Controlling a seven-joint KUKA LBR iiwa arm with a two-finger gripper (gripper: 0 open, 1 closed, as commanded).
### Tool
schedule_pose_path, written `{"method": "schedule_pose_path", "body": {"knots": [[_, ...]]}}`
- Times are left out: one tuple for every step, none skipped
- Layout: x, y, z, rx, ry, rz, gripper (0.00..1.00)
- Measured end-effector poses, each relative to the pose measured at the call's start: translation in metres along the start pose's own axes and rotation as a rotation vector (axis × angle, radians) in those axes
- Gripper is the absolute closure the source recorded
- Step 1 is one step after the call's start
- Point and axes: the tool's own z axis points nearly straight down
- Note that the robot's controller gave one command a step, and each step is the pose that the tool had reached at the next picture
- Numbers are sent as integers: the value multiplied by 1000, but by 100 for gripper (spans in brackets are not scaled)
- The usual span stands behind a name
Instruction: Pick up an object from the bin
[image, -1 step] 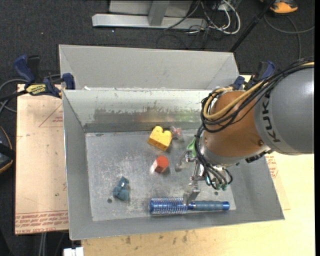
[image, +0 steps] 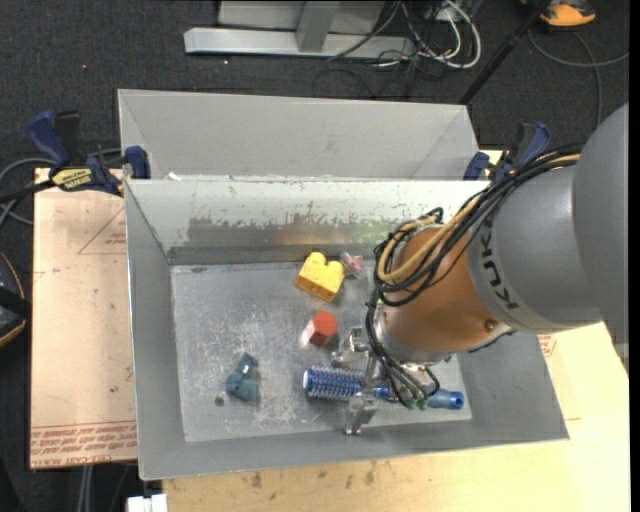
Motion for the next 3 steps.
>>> {"method": "schedule_pose_path", "body": {"knots": [[-5, -29, -16, 2, 6, 142, 0], [-5, 5, -32, 0, 7, -3, 0], [-24, -5, 10, -2, 8, 200, 0]]}}
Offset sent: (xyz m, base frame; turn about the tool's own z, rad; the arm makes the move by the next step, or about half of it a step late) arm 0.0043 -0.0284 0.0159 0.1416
